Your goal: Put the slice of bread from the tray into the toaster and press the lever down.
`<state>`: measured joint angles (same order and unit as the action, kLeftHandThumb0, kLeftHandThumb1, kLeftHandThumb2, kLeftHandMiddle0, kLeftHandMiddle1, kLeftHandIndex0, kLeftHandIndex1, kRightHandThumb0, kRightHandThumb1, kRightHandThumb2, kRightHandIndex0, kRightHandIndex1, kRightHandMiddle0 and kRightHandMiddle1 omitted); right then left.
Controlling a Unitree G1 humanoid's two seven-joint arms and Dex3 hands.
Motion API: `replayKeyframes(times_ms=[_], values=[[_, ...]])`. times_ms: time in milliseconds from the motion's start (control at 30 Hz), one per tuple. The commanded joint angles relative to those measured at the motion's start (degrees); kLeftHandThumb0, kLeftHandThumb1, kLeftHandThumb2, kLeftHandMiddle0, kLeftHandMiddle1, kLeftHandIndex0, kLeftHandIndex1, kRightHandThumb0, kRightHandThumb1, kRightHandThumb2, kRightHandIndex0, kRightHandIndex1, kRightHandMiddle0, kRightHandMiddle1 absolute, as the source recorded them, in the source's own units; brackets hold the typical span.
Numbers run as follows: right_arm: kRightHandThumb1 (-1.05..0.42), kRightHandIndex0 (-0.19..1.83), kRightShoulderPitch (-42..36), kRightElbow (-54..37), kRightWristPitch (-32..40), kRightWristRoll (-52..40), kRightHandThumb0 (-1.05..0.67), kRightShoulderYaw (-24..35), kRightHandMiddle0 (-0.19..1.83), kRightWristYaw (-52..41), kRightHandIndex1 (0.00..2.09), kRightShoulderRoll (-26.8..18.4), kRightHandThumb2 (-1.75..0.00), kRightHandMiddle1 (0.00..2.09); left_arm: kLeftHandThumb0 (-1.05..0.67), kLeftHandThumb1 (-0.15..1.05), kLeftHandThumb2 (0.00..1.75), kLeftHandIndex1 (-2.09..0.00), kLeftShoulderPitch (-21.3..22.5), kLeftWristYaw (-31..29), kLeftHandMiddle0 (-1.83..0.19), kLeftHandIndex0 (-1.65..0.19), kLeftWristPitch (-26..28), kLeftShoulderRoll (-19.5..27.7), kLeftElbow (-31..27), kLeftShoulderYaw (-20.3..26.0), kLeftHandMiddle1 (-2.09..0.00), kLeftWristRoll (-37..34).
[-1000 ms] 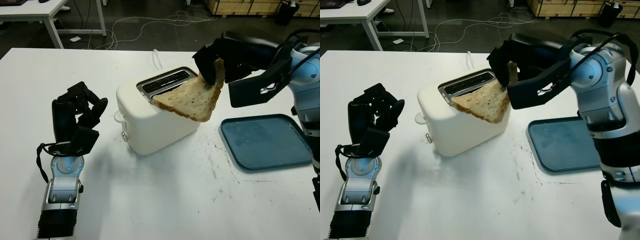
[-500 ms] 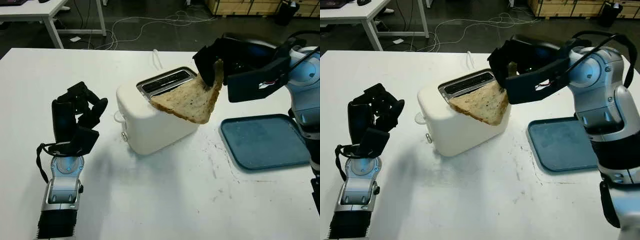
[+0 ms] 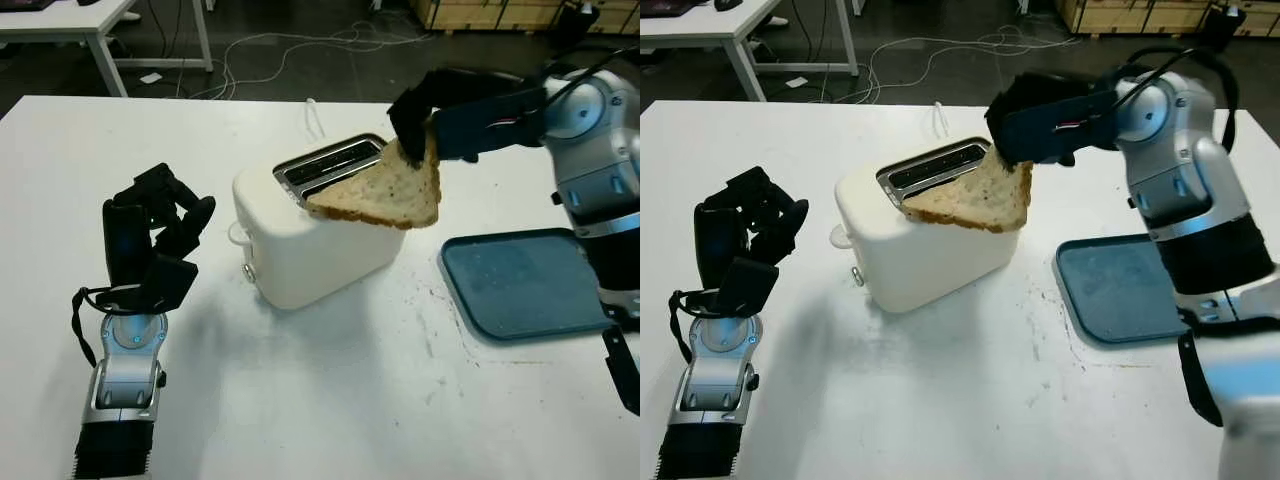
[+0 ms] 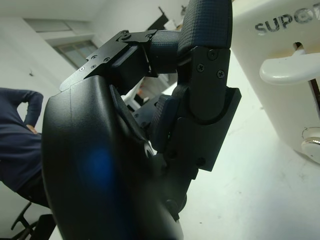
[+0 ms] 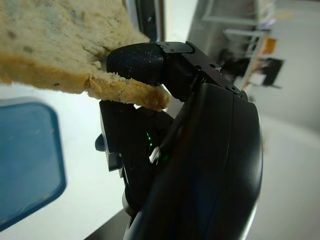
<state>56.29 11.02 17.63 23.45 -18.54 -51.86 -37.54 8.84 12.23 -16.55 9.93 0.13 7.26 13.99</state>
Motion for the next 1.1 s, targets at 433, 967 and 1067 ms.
replayKeyframes(times_ms=[433,967,1067], values=[[-0.92,0.99,8.0,7.9,2.2,0.3,-0.46,-2.5,0.74,-2.5,1.75,3.3,-0.34,1.75,-0.79,0.92,0.34,-1.7,-0.2,-0.1,-1.3,-1.06,0.2,-1.0,-0.8,-0.3,-1.67,-0.6],[-0.84,0.0,7.8,3.7,-14.3,-5.5,-0.8,0.6,0.38,-7.0,0.6,1.5,-0.01,0.03,-0.79,0.92,0.34,-1.7,-0.4,0.1,-1.31,-1.05,0.1,-1.1,-0.8,-0.4,-1.66,0.0],[-0.88,0.0,8.6,3.4,-13.7,-4.2,-0.78,0.2,0.36,-6.2,0.51,2.0,-0.01,0.01,-0.79,0.92,0.33,-1.7,-0.4,0.0,-1.31,-1.05,0.4,-1.3,-0.9,-0.3,-1.66,-0.3]])
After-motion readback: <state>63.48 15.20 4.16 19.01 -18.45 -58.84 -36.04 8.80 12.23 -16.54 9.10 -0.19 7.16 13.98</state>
